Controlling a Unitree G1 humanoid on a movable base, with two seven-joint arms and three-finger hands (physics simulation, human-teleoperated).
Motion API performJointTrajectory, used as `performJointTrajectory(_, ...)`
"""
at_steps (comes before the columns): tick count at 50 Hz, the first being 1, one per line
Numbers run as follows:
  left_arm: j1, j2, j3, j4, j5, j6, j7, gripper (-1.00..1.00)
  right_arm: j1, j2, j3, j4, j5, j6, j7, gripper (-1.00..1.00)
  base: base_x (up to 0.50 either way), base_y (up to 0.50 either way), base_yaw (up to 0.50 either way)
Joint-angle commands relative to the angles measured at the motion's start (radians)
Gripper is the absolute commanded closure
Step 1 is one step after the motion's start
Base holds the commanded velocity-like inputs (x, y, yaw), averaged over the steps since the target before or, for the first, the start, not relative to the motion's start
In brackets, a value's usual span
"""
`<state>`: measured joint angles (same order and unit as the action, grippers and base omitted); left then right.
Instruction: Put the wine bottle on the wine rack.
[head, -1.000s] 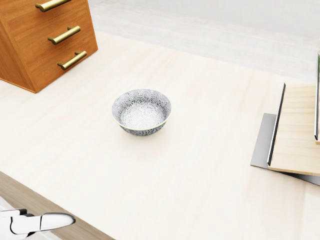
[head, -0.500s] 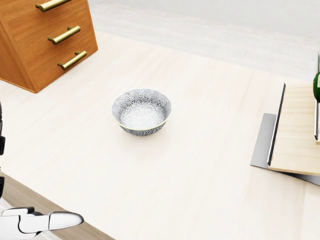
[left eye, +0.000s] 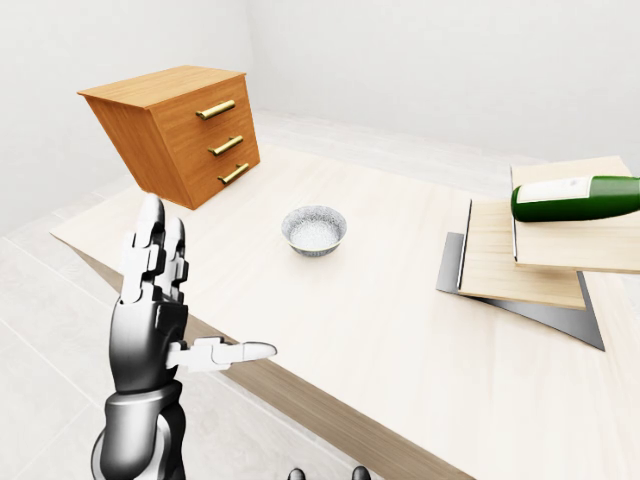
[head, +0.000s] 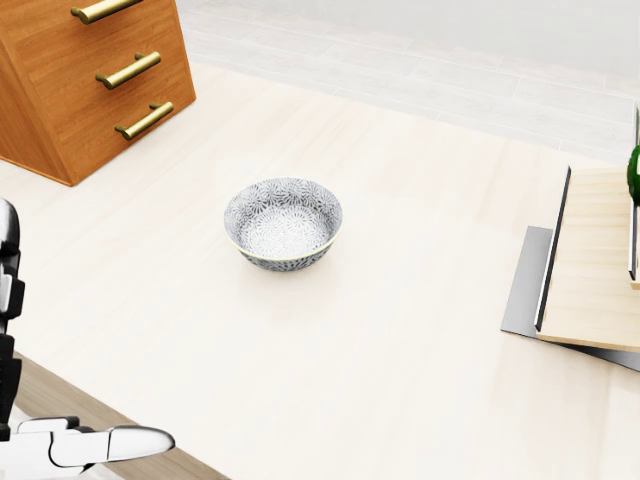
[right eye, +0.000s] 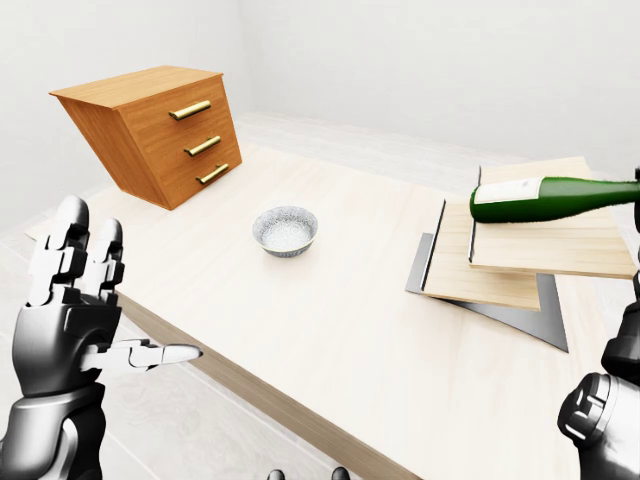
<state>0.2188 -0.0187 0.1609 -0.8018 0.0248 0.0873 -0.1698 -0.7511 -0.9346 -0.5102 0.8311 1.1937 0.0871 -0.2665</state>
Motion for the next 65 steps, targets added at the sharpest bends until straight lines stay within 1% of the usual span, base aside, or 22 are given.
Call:
performJointTrajectory(1, 0.004, 0.000, -0.001, 0.002, 0.000, 0.000, 0.000, -1.00, 0.041, 0.008, 0.017, -0.002, 0.006, 0.000, -0.007, 1.00, 0.00, 0.00, 0.00)
performJointTrajectory(12, 0.013, -0.002, -0.007, 0.005, 0.002, 0.000, 0.000, -1.00, 0.087, -0.003, -0.008, -0.026, 0.027, 0.000, -0.021, 1.00, 0.00, 0.00, 0.00)
performJointTrajectory(17, 0.010, -0.002, -0.010, 0.014, 0.004, 0.000, 0.002, -1.00, 0.151, -0.011, -0.065, -0.053, 0.077, 0.000, -0.032, 1.00, 0.00, 0.00, 0.00)
performJointTrajectory(20, 0.011, -0.002, -0.012, 0.017, 0.006, 0.000, 0.002, -1.00, 0.177, -0.009, -0.068, -0.062, 0.087, 0.000, -0.031, 1.00, 0.00, 0.00, 0.00)
performJointTrajectory(21, 0.010, -0.001, -0.011, 0.016, 0.005, 0.000, 0.003, -1.00, 0.200, 0.000, -0.085, -0.070, 0.103, 0.000, -0.029, 1.00, 0.00, 0.00, 0.00)
performJointTrajectory(23, 0.010, -0.001, -0.014, 0.010, 0.007, 0.000, 0.003, -1.00, 0.226, 0.007, -0.092, -0.077, 0.115, 0.000, -0.028, 1.00, 0.00, 0.00, 0.00)
performJointTrajectory(28, 0.013, -0.002, -0.025, 0.012, 0.012, 0.000, 0.004, -1.00, 0.259, 0.009, -0.098, -0.102, 0.130, 0.000, -0.038, 1.00, 0.00, 0.00, 0.00)
performJointTrajectory(47, 0.018, 0.001, -0.024, 0.018, 0.010, 0.000, 0.001, -1.00, 0.262, 0.002, -0.088, -0.087, 0.128, 0.000, -0.025, 1.00, 0.00, 0.00, 0.00)
performJointTrajectory(53, 0.019, 0.000, -0.026, 0.024, 0.011, 0.000, 0.001, -1.00, 0.270, 0.007, -0.092, -0.123, 0.138, 0.000, -0.046, 0.99, 0.00, 0.00, 0.00)
performJointTrajectory(54, 0.021, 0.000, -0.027, 0.024, 0.012, 0.000, 0.000, -1.00, 0.269, 0.005, -0.089, -0.120, 0.135, 0.000, -0.043, 0.71, 0.00, 0.00, 0.00)
performJointTrajectory(55, 0.021, 0.000, -0.027, 0.024, 0.013, 0.000, 0.000, -1.00, 0.268, 0.005, -0.089, -0.119, 0.135, 0.000, -0.042, 0.71, 0.00, 0.00, 0.00)
performJointTrajectory(56, 0.021, 0.000, -0.027, 0.023, 0.012, 0.000, 0.000, -1.00, 0.268, 0.004, -0.091, -0.119, 0.136, 0.000, -0.040, 0.60, 0.00, 0.00, 0.00)
performJointTrajectory(58, 0.020, 0.000, -0.027, 0.021, 0.012, 0.000, 0.001, -1.00, 0.272, 0.005, -0.092, -0.117, 0.135, 0.000, -0.037, 0.47, 0.00, 0.00, 0.00)
performJointTrajectory(65, 0.022, -0.001, -0.031, 0.024, 0.015, 0.000, 0.002, -1.00, 0.287, 0.009, -0.100, -0.124, 0.135, 0.000, -0.031, 0.47, 0.00, 0.00, 0.00)
